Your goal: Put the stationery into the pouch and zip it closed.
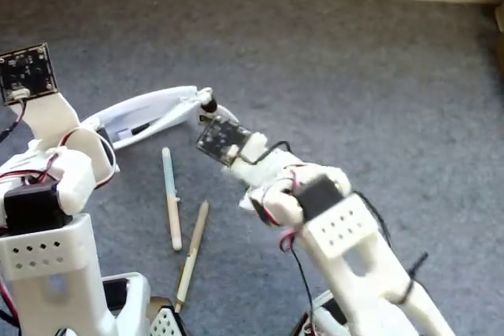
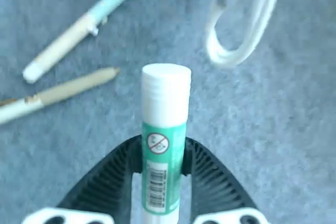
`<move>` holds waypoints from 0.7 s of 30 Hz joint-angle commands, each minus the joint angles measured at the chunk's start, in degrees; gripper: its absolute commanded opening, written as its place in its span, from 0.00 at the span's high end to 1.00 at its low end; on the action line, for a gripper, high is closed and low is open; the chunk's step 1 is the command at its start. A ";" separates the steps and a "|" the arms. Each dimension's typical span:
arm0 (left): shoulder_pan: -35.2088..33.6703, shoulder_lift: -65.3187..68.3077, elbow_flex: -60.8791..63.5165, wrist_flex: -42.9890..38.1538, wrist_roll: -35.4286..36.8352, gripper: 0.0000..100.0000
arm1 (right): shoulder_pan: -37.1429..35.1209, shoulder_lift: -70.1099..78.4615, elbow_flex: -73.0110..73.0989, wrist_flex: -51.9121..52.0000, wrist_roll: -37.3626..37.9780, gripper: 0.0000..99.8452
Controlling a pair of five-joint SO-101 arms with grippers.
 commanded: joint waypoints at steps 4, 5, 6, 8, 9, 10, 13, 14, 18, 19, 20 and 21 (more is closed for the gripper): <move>2.42 -0.66 -4.44 -2.20 0.70 0.99 | -5.23 -12.35 -3.74 -22.64 -15.30 0.99; 2.51 -0.66 -4.44 -2.29 0.70 0.99 | -5.76 -12.79 -3.74 -27.03 -17.14 0.99; 2.59 -0.66 -4.44 -2.29 0.70 0.99 | -6.37 -13.05 -3.74 -31.25 -18.90 0.99; 2.59 -0.66 -4.44 -2.29 0.70 0.99 | -7.60 -12.97 -3.65 -38.90 -21.89 0.99; 2.59 -0.66 -4.44 -2.29 0.70 0.99 | -8.31 -12.97 -3.65 -42.68 -23.21 0.99; 2.59 -0.66 -4.35 -2.20 0.70 0.99 | -9.01 -12.88 -3.47 -46.29 -24.26 0.99; 2.59 -0.66 -4.35 -2.20 0.70 0.99 | -10.86 -12.88 -2.24 -55.69 -26.64 0.99; 2.59 -0.66 -4.35 -2.20 0.70 0.99 | -11.56 -12.88 -1.36 -59.56 -26.64 0.99; 2.59 -0.66 -4.35 -2.29 0.79 0.99 | -14.29 -12.53 5.67 -74.86 -26.55 0.99; 2.59 -0.66 -4.35 -2.29 0.79 0.99 | -14.81 -11.91 7.78 -78.20 -26.46 0.99; 2.59 -0.66 -4.35 -2.29 0.79 0.99 | -15.25 -10.86 9.54 -81.27 -26.11 0.99; 2.59 -0.66 -4.35 -2.29 0.79 0.99 | -15.25 -9.54 11.12 -84.00 -25.14 0.99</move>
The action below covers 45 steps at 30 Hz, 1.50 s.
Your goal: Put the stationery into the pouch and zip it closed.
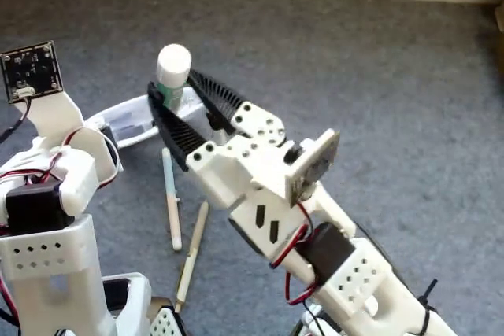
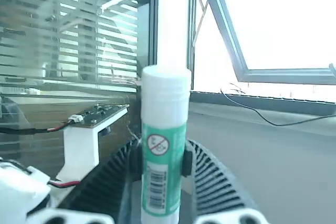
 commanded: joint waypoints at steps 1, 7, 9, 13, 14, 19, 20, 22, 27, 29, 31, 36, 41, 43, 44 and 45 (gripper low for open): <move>1.36 -0.66 -3.56 -2.29 0.53 0.99 | -1.27 3.03 3.47 -12.44 1.67 0.99; 1.36 -0.66 -3.38 -2.29 0.53 0.99 | -1.36 13.76 5.67 -24.92 4.84 0.99; 1.36 -0.66 -3.38 -2.29 0.53 0.99 | -1.36 16.22 5.67 -26.86 5.10 0.99; 1.10 -0.66 -3.30 -2.11 0.53 0.99 | -1.36 18.95 6.29 -27.30 4.84 0.99; 1.10 -0.66 -3.30 -2.11 0.53 0.99 | -1.36 19.21 6.55 -27.21 4.84 0.99; 1.01 -0.66 -3.30 -2.02 0.53 0.99 | -1.36 19.21 9.71 -27.21 4.84 0.99; 1.01 -0.66 -3.30 -2.02 0.53 0.99 | -1.27 19.65 9.98 -27.21 4.84 0.99; 1.01 -0.66 -3.21 -2.02 0.53 0.99 | -0.92 19.74 10.77 -27.21 4.84 0.99; 1.01 -0.66 -3.30 -1.93 0.53 0.99 | -0.40 19.74 10.68 -27.03 4.75 0.99; 1.01 -0.66 -3.30 -1.93 0.53 0.99 | -0.31 19.91 10.68 -26.95 4.75 0.99; 1.01 -0.66 -3.21 -1.93 0.53 0.99 | -0.31 21.05 10.68 -26.86 4.92 0.97; 1.01 -0.66 -3.21 -1.93 0.53 0.99 | -0.31 26.33 10.68 -26.86 4.84 0.80; 1.01 -0.66 -3.21 -1.93 0.53 0.99 | -0.40 24.40 10.68 -26.86 4.92 0.79; 1.01 -0.66 -3.21 -1.93 0.53 0.99 | -0.40 21.76 10.68 -26.51 5.10 0.79; 1.01 -0.66 -3.21 -1.93 0.53 0.99 | -0.40 20.09 10.68 -24.84 5.10 0.79; 1.01 -0.66 -3.12 -1.93 0.53 0.99 | -0.31 17.98 10.59 -21.93 5.10 0.79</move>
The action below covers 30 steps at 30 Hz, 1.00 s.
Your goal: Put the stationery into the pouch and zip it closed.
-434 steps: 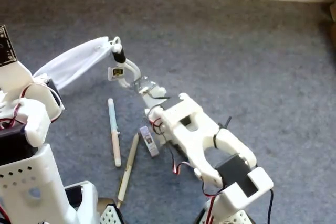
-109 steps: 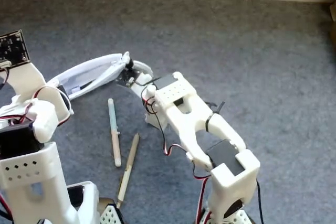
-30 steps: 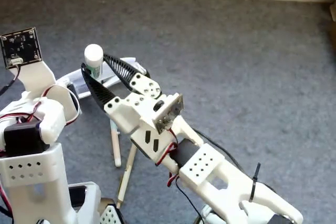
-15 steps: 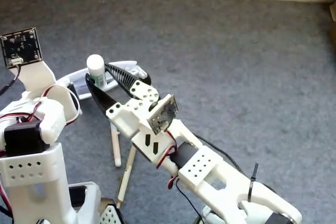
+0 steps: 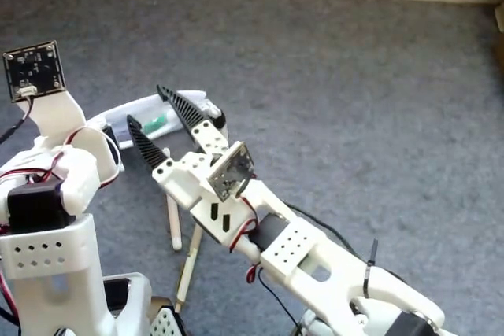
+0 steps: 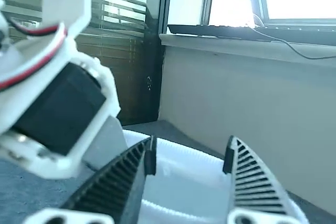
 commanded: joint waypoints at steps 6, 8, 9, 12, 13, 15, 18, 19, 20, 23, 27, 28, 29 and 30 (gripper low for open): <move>0.57 -0.66 -3.30 -2.11 0.53 0.99 | 3.12 -20.00 -9.89 35.03 0.62 0.79; -0.75 -0.66 -3.47 -2.11 0.53 0.99 | 4.35 -23.69 -14.02 47.43 0.62 0.79; -1.27 -0.66 -3.56 -2.20 0.53 0.99 | 5.05 -25.10 -15.87 53.49 0.35 0.79; -2.51 -0.66 -3.65 -2.29 0.53 0.99 | 6.81 -27.91 -19.74 67.91 -4.04 0.79; -2.51 -0.66 -3.65 -2.29 0.53 0.99 | 7.16 -28.09 -20.53 71.60 -5.27 0.79; -2.51 -0.66 -3.65 -2.29 0.53 0.99 | 7.60 -28.18 -21.32 77.49 -7.38 0.79; -2.59 -0.84 -3.65 -2.29 0.53 0.99 | 8.22 -28.09 -20.53 83.91 -11.96 0.79; -2.59 -0.84 -3.65 -2.29 0.53 0.99 | 8.22 -28.00 -19.74 85.93 -13.36 0.79; -2.59 -0.84 -3.65 -2.29 0.53 0.99 | 7.96 -27.65 -19.12 87.78 -14.68 0.79; -2.68 -1.01 -3.65 -2.37 0.53 0.99 | 7.52 -24.84 -17.27 91.30 -18.81 0.79; -2.68 -1.10 -3.74 -2.37 0.53 0.99 | 5.05 -15.25 -15.78 91.91 -24.62 0.79; -2.68 -1.10 -3.74 -2.37 0.53 0.99 | 4.09 -12.00 -15.96 91.91 -26.11 0.79; -2.68 -1.10 -3.74 -2.37 0.53 0.99 | 3.21 -8.84 -16.04 91.91 -27.69 0.79; -2.68 -1.10 -3.74 -2.37 0.53 0.99 | 2.33 -5.58 -16.04 91.91 -29.36 0.79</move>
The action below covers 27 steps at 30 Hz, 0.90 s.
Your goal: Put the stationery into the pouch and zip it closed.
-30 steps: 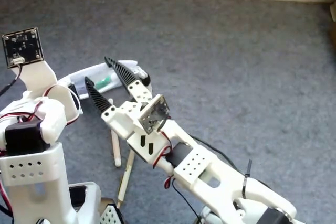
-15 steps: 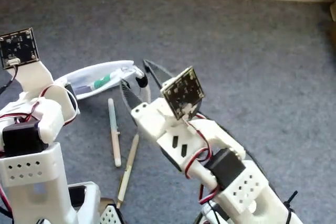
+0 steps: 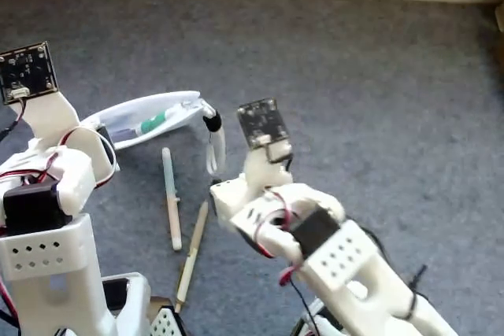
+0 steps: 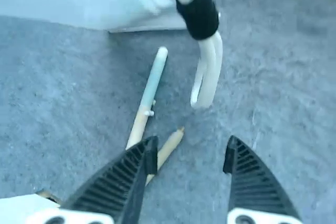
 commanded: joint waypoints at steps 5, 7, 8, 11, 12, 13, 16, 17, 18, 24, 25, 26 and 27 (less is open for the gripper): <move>-3.47 -1.10 -3.74 -2.46 1.14 0.99 | -7.78 21.05 -4.70 -0.13 -13.45 0.79; -3.74 -1.10 -3.74 -2.46 1.49 0.99 | -9.54 25.10 -6.99 -0.22 -18.55 0.79; -3.74 -1.10 -3.65 -2.46 1.49 0.99 | -10.42 26.86 -7.87 -0.22 -20.84 0.79; -3.65 -1.10 -3.65 -2.46 1.58 0.99 | -11.38 31.96 -11.65 -0.31 -25.58 0.79; -3.65 -1.10 -3.65 -2.46 1.58 0.99 | -11.21 33.54 -12.97 -0.31 -26.73 0.79; -3.65 -1.10 -3.65 -2.46 1.58 0.99 | -11.03 35.12 -14.29 -0.31 -27.43 0.79; -3.65 -1.10 -3.56 -2.46 1.49 0.99 | -10.86 40.04 -17.98 -0.48 -28.48 0.79; -3.65 -1.10 -3.56 -2.46 1.49 0.99 | -10.86 41.80 -18.77 -1.45 -28.92 0.79; -3.65 -1.19 -3.47 -2.46 1.49 0.99 | -10.77 43.65 -19.47 -2.68 -29.36 0.79; -3.65 -1.19 -3.21 -2.46 1.41 0.99 | -9.10 51.65 -20.35 -7.08 -29.45 0.83; -3.65 -1.19 -3.21 -2.46 1.41 0.99 | -8.57 52.35 -20.35 -7.08 -29.45 0.86; -3.65 -1.19 -3.21 -2.46 1.41 0.99 | -8.04 52.88 -20.35 -7.08 -29.45 0.89; -3.65 -1.19 -3.21 -2.46 1.41 0.99 | -7.69 53.32 -20.35 -7.08 -29.27 0.92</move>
